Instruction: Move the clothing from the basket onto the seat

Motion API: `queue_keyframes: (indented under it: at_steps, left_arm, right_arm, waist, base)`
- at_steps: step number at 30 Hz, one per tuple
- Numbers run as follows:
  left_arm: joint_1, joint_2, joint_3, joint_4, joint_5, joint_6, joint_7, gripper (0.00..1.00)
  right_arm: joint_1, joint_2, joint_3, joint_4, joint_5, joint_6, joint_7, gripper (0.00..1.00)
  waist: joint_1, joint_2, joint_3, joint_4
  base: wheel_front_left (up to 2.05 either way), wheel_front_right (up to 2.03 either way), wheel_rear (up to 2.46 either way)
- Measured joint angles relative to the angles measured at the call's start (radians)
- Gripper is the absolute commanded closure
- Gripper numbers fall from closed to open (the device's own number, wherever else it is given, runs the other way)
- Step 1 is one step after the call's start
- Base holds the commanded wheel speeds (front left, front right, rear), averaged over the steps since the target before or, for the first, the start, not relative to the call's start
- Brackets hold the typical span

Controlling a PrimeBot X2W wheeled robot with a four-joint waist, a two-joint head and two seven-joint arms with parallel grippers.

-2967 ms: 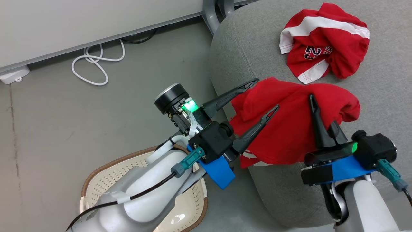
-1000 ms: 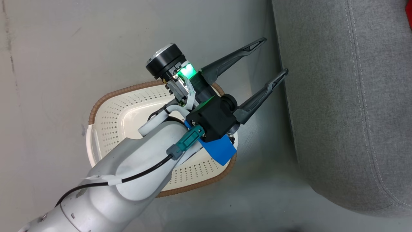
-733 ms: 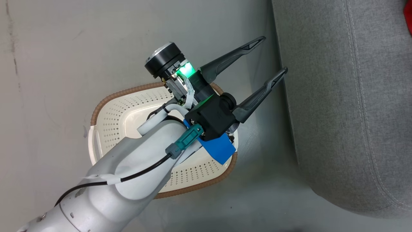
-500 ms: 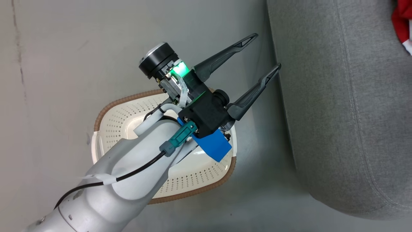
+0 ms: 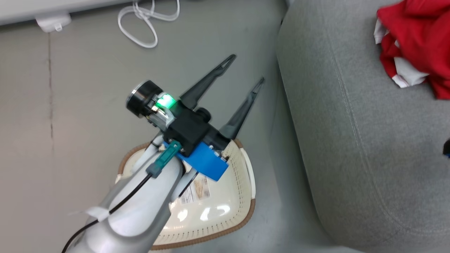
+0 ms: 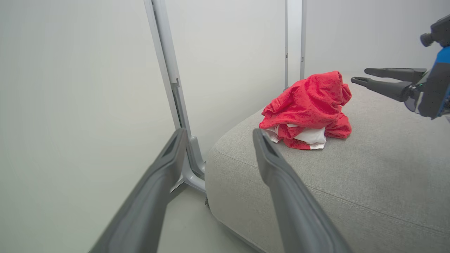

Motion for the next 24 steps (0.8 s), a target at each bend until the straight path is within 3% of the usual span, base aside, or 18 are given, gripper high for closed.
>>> queue_keyframes:
  at_steps: [10, 17, 24]
  left_arm:
    - [0.169, 0.043, 0.169, 0.01, -0.015, 0.038, 0.0, 0.0]
    - [0.313, 0.043, 0.324, 0.001, -0.023, 0.061, 0.0, 0.0]
    - [0.424, 0.028, 0.438, -0.019, -0.005, 0.069, 0.0, 0.0]
  right_arm:
    - [0.121, 0.059, 0.166, -0.146, 0.056, 0.0, 0.0, 0.0]
    - [0.197, 0.086, 0.301, -0.194, 0.08, 0.0, 0.0, 0.0]
    - [0.271, 0.114, 0.362, -0.221, 0.093, 0.0, 0.0, 0.0]
  waist:
    - [-0.0001, 0.0, -0.146, 0.033]
    - [-0.0002, 0.0, -0.252, 0.106]
    - [-0.0001, 0.0001, -0.324, 0.166]
  base:
    - [0.0, 0.0, 0.0]
    - [0.0, 0.0, 0.0]
    - [0.0, 0.0, 0.0]
